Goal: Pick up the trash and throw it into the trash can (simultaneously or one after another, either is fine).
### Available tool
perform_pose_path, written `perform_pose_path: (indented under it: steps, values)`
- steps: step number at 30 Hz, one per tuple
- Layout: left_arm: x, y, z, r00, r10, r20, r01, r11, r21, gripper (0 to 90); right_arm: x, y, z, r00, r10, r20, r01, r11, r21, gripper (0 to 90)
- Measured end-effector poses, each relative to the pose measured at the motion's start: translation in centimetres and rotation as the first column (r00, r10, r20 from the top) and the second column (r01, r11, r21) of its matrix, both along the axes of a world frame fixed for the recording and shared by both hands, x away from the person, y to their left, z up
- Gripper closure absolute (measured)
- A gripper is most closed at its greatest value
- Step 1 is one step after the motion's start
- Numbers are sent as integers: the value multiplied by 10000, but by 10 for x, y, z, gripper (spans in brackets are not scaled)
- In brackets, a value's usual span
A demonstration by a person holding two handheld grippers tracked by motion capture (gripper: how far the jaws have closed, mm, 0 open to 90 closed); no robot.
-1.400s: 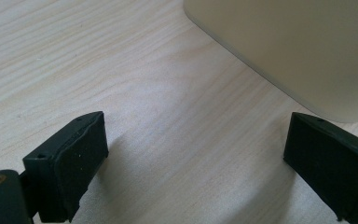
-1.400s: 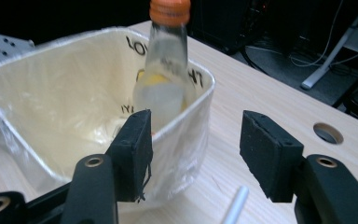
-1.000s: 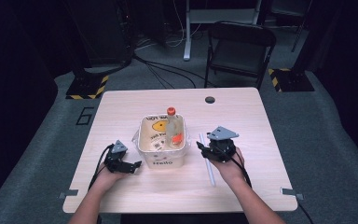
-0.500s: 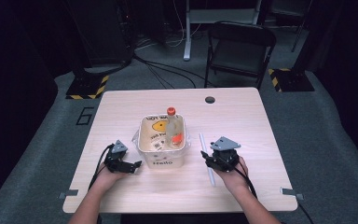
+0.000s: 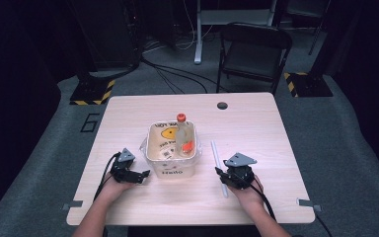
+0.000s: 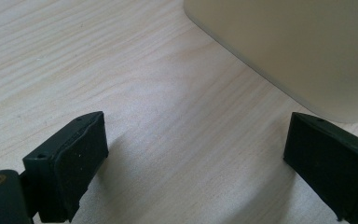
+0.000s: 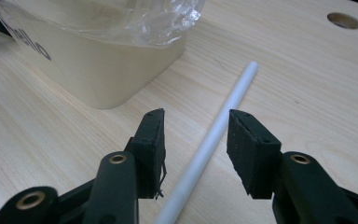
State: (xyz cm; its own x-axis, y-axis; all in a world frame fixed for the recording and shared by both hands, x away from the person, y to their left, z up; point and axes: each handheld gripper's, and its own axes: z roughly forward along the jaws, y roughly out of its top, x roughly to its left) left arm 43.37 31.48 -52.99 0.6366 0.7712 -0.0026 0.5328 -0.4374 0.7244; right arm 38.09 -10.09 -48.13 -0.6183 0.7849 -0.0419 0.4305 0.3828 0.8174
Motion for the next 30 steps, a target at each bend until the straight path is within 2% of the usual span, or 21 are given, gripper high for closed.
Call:
perform_pose_path:
  steps: [6, 12, 22, 30]
  values:
    - [0, 0, 0, 10000, -1, -7, 1, 10000, 12, 59, 1, -8, -6, 9992, -375, -161, 385, 9971, 657, 581]
    - [0, 0, 0, 10000, -1, -3, 1, 10000, 1, 59, 3, -11, -18, 9969, -693, -360, 711, 9962, 507, 609]
    - [0, 0, 0, 10000, 1, -3, -1, 10000, -3, 59, 2, -2, -28, 9985, -328, -427, 328, 9995, -27, 634]
    - [0, 0, 0, 10000, -5, -5, 5, 10000, -2, 59, 2, 2, -34, 9970, -212, -749, 184, 9991, -376, 659]
